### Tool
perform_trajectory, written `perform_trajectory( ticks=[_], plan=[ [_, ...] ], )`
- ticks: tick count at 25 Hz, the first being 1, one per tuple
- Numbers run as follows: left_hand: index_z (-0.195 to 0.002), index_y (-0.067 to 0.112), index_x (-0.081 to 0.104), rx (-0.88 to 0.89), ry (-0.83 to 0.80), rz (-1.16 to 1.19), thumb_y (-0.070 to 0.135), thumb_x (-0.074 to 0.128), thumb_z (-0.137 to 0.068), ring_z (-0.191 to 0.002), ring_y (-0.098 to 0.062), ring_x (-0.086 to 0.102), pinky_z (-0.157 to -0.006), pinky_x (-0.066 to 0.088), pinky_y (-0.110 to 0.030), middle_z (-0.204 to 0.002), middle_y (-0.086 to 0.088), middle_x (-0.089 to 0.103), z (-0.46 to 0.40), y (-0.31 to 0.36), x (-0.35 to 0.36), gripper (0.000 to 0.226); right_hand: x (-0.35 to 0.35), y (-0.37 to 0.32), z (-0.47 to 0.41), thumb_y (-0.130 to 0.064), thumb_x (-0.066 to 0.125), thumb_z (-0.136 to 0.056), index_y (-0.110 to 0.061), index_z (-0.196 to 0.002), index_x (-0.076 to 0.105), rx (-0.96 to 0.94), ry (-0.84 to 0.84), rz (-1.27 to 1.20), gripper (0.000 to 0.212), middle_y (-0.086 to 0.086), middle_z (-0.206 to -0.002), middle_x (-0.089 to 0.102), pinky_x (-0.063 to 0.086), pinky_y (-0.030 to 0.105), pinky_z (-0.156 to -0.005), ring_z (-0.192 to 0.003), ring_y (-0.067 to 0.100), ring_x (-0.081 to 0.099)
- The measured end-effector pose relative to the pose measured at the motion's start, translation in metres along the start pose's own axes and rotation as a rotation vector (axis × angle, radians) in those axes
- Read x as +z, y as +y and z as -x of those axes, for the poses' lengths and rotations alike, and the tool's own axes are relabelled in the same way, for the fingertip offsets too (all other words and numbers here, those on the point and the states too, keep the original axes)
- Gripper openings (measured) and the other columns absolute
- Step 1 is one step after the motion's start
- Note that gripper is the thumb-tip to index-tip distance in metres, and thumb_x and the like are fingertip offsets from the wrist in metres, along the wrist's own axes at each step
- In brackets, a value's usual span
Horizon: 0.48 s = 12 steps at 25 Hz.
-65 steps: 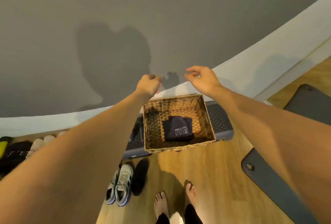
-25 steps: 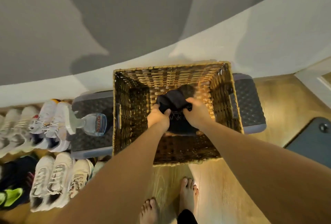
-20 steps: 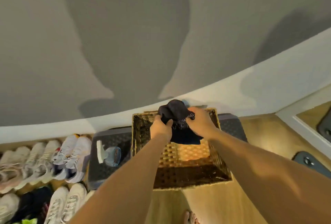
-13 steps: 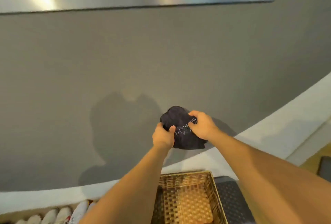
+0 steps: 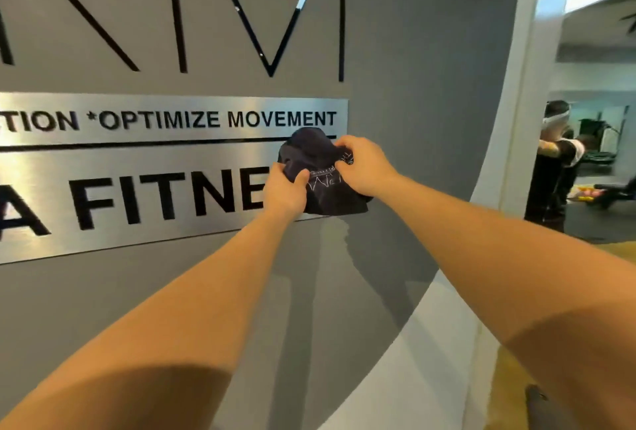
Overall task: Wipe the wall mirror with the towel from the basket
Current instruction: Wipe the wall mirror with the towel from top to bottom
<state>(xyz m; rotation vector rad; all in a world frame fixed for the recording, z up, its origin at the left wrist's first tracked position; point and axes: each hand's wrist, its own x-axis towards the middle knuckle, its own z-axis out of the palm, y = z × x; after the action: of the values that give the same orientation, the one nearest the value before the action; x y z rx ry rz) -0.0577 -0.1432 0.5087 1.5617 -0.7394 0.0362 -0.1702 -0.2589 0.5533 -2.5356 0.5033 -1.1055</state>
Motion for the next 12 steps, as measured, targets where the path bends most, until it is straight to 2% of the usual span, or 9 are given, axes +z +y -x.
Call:
perform_trajectory(
  ticks=[2,7,12],
  plan=[
    [-0.122,0.012,0.051,0.057,-0.016,0.047,0.027,0.059,-0.102,-0.114,-0.028,0.062,-0.102,0.051,-0.045,-0.112,-0.005,0.061,0.002,0.036,0.034,0.027,-0.049,0.013,0.002,-0.006,0.059,-0.097,-0.014,-0.128,0.063,-0.014,0.061,0.035,0.033,0.011,-0.126,0.063,0.041,0.026,-0.091,-0.115,0.027,0.059],
    [-0.125,0.008,0.051,0.188,-0.122,0.111,0.027,0.059,-0.102,-0.107,-0.025,0.06,-0.088,0.046,-0.035,-0.112,-0.006,0.06,0.018,0.113,0.147,0.031,-0.163,0.082,0.02,-0.01,0.06,-0.099,-0.016,-0.132,0.06,0.01,0.208,0.162,0.034,0.01,-0.127,0.059,0.037,0.024,-0.092,-0.115,0.025,0.057],
    [-0.118,0.012,0.05,0.242,-0.265,0.237,0.025,0.059,-0.102,-0.102,-0.023,0.06,-0.084,0.045,-0.033,-0.109,-0.003,0.06,0.041,0.167,0.277,0.023,-0.263,0.169,0.044,-0.011,0.058,-0.101,-0.018,-0.136,0.057,0.108,0.324,0.255,0.036,0.008,-0.131,0.058,0.037,0.024,-0.096,-0.119,0.023,0.057]
  ],
)
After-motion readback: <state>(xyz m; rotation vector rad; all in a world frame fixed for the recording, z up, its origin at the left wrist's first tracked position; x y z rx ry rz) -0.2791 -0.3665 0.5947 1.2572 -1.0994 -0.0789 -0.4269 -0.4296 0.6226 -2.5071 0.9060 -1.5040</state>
